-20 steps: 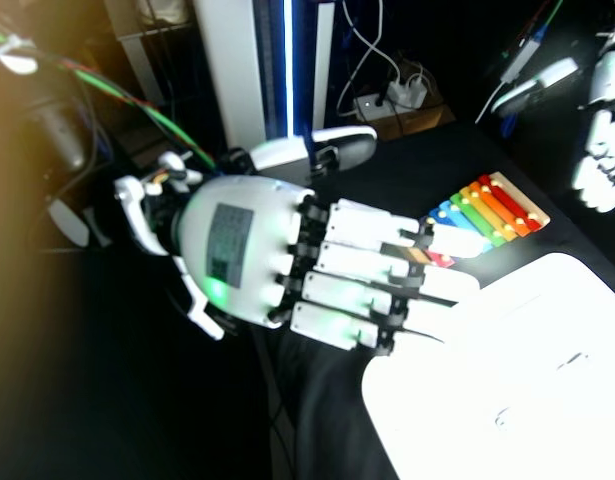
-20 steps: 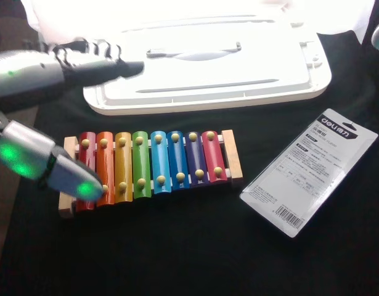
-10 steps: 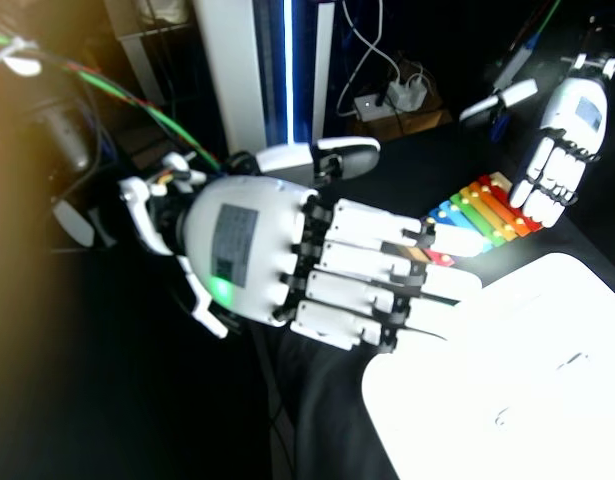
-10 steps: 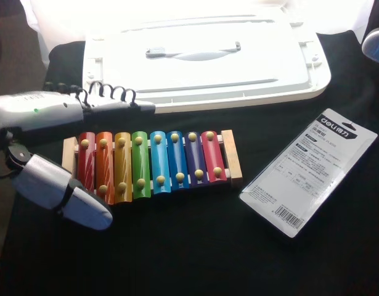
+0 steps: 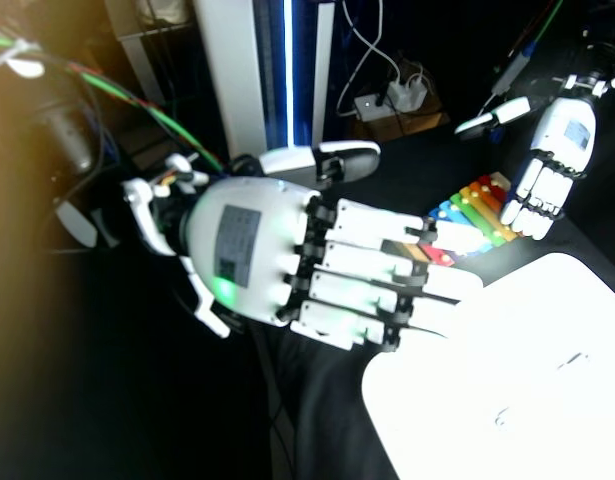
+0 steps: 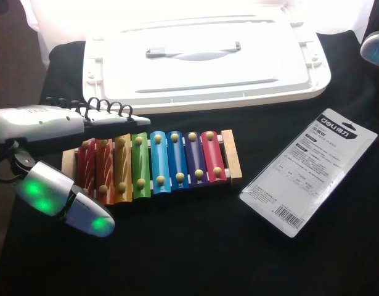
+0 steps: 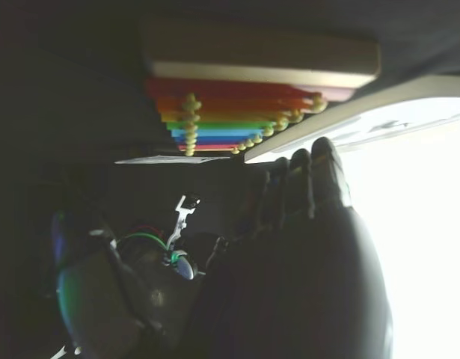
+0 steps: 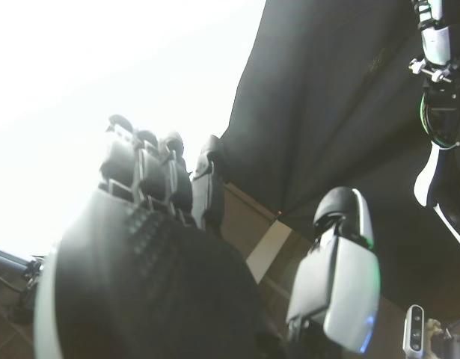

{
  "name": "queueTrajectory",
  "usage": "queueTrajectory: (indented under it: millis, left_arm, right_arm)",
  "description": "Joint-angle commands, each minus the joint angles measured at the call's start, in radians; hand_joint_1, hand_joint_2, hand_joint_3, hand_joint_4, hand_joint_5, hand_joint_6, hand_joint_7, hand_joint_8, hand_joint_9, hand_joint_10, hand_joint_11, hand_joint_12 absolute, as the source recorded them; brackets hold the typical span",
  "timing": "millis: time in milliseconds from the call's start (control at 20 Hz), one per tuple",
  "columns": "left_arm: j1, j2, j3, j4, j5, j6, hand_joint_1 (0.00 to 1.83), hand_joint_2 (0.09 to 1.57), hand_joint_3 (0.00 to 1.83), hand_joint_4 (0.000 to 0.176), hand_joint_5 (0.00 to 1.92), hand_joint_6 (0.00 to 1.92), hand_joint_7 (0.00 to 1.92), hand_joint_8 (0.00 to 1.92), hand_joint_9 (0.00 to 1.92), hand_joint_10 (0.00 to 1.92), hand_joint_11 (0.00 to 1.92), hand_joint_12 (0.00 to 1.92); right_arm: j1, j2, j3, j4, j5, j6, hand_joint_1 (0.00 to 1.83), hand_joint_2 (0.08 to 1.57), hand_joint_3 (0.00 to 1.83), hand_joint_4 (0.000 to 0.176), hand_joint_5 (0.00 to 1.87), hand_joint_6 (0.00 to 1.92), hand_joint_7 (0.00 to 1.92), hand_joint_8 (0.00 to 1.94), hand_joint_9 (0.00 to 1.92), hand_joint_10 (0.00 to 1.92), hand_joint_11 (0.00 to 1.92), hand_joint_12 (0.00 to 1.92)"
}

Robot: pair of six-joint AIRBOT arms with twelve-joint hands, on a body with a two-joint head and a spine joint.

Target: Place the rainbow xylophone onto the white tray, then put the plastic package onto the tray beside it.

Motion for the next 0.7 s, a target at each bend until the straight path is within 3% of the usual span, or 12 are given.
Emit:
queueTrajectory:
  millis: [0, 50, 100, 200, 300, 350, 650]
  left_arm:
    - [-0.005, -0.009, 0.006, -0.034, -0.068, -0.01, 0.52, 0.7, 0.0, 0.0, 0.0, 0.0, 0.02, 0.0, 0.0, 0.0, 0.0, 0.0]
    - [-0.005, -0.01, 0.008, -0.033, -0.066, -0.01, 0.51, 0.7, 0.0, 0.0, 0.0, 0.0, 0.04, 0.01, 0.0, 0.0, 0.0, 0.0]
    - [-0.004, -0.011, 0.01, -0.033, -0.063, -0.01, 0.5, 0.7, 0.0, 0.015, 0.0, 0.0, 0.04, 0.01, 0.0, 0.0, 0.0, 0.0]
    - [-0.004, -0.014, 0.014, -0.03, -0.055, -0.01, 0.46, 0.71, 0.0, 0.0, 0.0, 0.0, 0.04, 0.01, 0.01, 0.0, 0.0, 0.0]
    - [-0.004, -0.019, 0.021, -0.03, -0.051, -0.01, 0.47, 0.7, 0.0, 0.038, 0.0, 0.0, 0.04, 0.0, 0.0, 0.0, 0.0, 0.0]
    - [-0.005, -0.02, 0.022, -0.03, -0.048, -0.01, 0.48, 0.71, 0.0, 0.023, 0.0, 0.0, 0.05, 0.01, 0.02, 0.01, 0.0, 0.0]
    - [-0.005, -0.034, 0.037, -0.029, -0.032, -0.01, 0.47, 0.7, 0.0, 0.048, 0.0, 0.0, 0.06, 0.01, 0.02, 0.0, 0.0, 0.0]
  right_arm:
    - [0.012, -0.003, 0.006, 0.04, 0.112, 0.011, 0.64, 0.87, 0.0, 0.048, 0.39, 0.0, 0.21, 0.01, 0.11, 0.0, 0.0, 0.28]
    - [0.012, -0.004, 0.006, 0.04, 0.112, 0.011, 0.64, 0.86, 0.0, 0.043, 0.39, 0.0, 0.22, 0.0, 0.11, 0.0, 0.0, 0.26]
    - [0.012, -0.004, 0.006, 0.04, 0.112, 0.011, 0.62, 0.85, 0.0, 0.033, 0.39, 0.0, 0.22, 0.01, 0.11, 0.0, 0.0, 0.25]
    - [0.012, -0.004, 0.006, 0.04, 0.112, 0.011, 0.65, 0.85, 0.0, 0.039, 0.4, 0.0, 0.21, 0.0, 0.11, 0.0, 0.0, 0.27]
    - [0.012, -0.004, 0.006, 0.04, 0.112, 0.011, 0.66, 0.84, 0.0, 0.041, 0.4, 0.0, 0.23, 0.01, 0.11, 0.0, 0.0, 0.25]
    - [0.012, -0.004, 0.006, 0.04, 0.112, 0.011, 0.66, 0.85, 0.0, 0.044, 0.4, 0.0, 0.24, 0.0, 0.13, 0.01, 0.0, 0.33]
    - [0.012, -0.004, 0.005, 0.039, 0.112, 0.011, 0.69, 0.82, 0.0, 0.046, 0.41, 0.0, 0.26, 0.0, 0.19, 0.01, 0.0, 0.49]
